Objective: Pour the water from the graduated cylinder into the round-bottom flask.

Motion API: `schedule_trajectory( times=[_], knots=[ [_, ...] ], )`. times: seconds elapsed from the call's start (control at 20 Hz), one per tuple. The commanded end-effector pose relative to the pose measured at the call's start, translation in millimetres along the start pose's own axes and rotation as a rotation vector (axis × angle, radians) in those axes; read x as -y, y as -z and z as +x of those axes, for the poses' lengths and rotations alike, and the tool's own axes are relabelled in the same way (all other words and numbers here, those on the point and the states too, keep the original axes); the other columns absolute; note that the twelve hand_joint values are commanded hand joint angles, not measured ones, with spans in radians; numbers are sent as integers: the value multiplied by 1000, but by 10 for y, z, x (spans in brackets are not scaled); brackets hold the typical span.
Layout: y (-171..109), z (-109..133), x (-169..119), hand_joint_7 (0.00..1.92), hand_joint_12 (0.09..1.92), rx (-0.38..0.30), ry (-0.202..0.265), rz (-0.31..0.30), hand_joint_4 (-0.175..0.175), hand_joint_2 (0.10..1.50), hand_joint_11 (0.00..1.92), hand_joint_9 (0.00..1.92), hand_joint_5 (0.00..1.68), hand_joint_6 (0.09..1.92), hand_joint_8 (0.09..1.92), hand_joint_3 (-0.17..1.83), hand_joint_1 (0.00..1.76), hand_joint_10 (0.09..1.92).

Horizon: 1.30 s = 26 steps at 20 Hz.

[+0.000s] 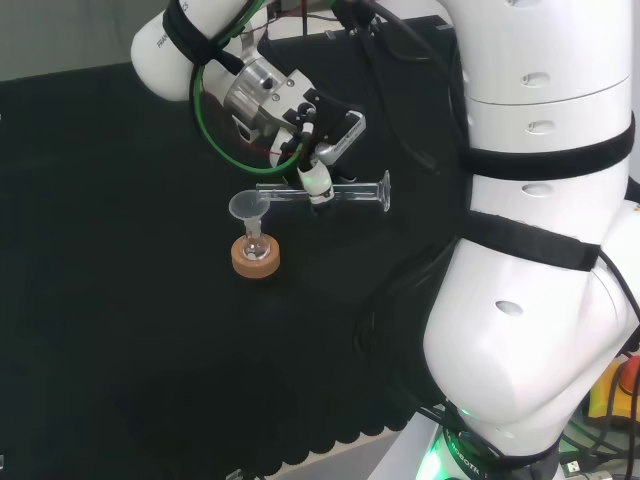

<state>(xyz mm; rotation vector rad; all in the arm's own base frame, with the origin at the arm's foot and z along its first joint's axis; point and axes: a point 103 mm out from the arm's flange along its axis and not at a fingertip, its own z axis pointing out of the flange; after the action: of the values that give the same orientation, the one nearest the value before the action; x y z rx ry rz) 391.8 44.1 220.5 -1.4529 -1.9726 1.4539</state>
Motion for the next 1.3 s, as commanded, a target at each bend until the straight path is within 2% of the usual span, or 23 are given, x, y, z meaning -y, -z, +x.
schedule_trajectory(
  times=[0.05, 0.65, 0.8, 1.3],
  knots=[
    [-8, -11, 3, 1212, 768, 10, -6, 17, -175, 1143, 1230, 1429, 934, 1076, 362, 0, 1146, 87],
    [49, 46, 49, 1212, 768, 25, -10, 24, -175, 1143, 1227, 1430, 934, 1076, 361, 0, 1146, 87],
    [25, -45, 102, 1212, 768, 21, -5, 20, -175, 1143, 1227, 1430, 934, 1076, 361, 0, 1146, 87],
    [30, -31, 113, 1212, 768, 22, -4, 28, -175, 1143, 1226, 1430, 934, 1076, 360, 0, 1146, 87]
  ],
)
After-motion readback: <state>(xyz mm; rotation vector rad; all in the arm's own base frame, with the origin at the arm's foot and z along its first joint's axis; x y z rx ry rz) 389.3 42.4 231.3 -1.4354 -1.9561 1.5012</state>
